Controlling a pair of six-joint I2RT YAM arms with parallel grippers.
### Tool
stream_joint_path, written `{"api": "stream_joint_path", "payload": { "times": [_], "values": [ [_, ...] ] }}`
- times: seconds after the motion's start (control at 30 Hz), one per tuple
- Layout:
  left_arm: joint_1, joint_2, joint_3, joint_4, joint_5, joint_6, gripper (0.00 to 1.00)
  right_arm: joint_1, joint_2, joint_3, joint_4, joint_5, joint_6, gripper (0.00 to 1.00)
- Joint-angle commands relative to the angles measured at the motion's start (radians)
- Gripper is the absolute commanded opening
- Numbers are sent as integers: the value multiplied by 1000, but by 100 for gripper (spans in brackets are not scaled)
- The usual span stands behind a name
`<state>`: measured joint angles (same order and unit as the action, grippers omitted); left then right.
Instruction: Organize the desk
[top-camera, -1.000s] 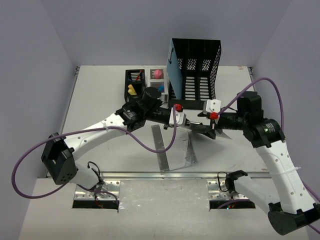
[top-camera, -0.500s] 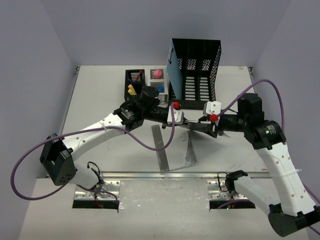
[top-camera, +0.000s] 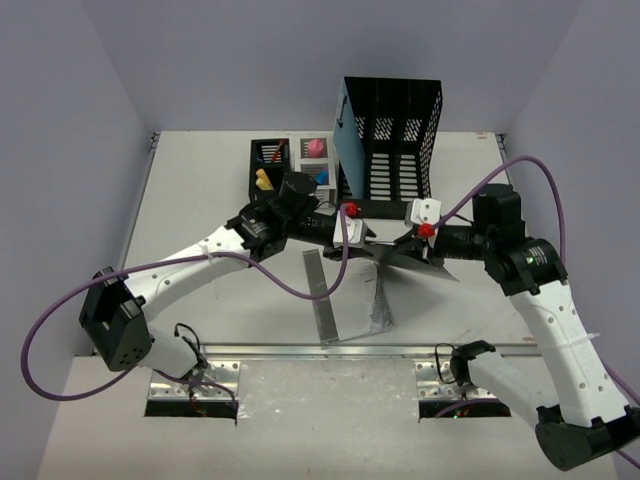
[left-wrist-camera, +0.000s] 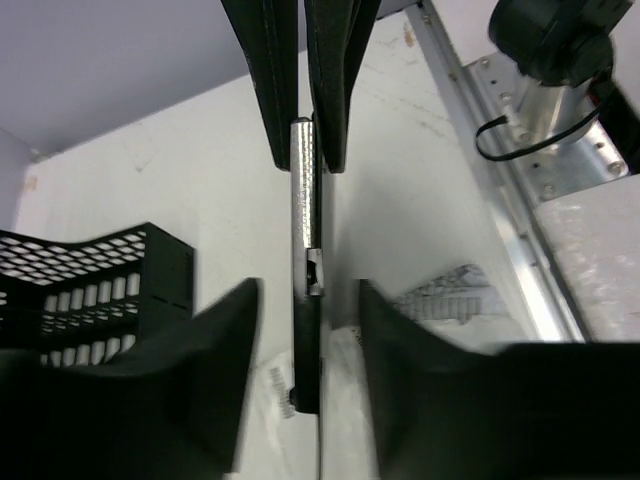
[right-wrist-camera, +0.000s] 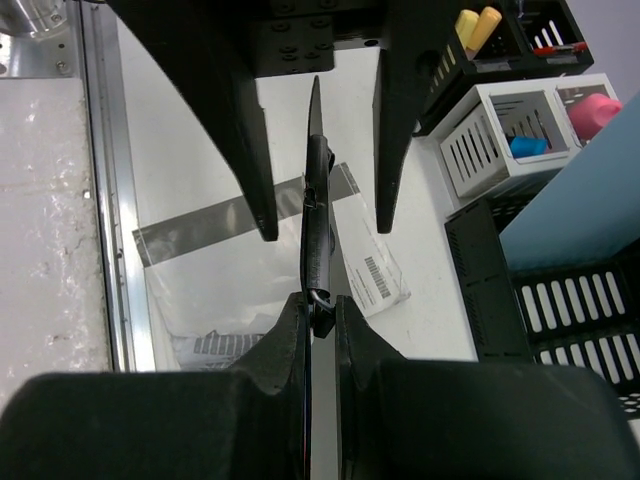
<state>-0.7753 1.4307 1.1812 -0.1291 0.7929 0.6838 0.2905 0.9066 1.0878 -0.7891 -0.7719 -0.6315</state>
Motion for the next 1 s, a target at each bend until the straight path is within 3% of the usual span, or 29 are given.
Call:
{"api": "stream_joint_path", "payload": {
  "times": [0.0, 0.03, 0.07, 0.1, 0.27, 0.37, 0.43, 0.57, 0.6, 0.7, 0.97],
  "values": [
    [7, -46, -9, 51, 5, -3, 55, 1, -9, 1, 42, -50, 39, 1],
    [7, -56, -15, 57, -12, -12, 67, 1, -9, 7, 41, -50, 42, 1],
    [7, -64, -32, 72, -24, -30, 97, 1, -9, 12, 37, -52, 49, 1],
    [7, -72, -40, 75, -35, -35, 100, 1, -8, 17, 36, -50, 56, 1],
    [33, -174, -139, 247, -177, -186, 100, 1, -5, 75, 44, -29, 108, 1],
    [65, -268, -189, 408, -387, -320, 100, 1, 3, 127, 57, 2, 171, 1],
    [80, -328, -177, 451, -602, -371, 100, 1, 8, 158, 89, 17, 205, 1],
    [88, -377, -71, 454, -1000, -498, 100, 1, 34, 231, 171, 63, 327, 1],
    [88, -380, -42, 433, -1046, -515, 100, 1, 44, 247, 185, 69, 351, 1],
    [99, -410, 32, 356, -1120, -550, 100, 1, 78, 296, 253, 117, 447, 1],
    [163, -535, 2, 322, -1196, -501, 100, 1, 75, 299, 485, 262, 694, 1]
  ]
}}
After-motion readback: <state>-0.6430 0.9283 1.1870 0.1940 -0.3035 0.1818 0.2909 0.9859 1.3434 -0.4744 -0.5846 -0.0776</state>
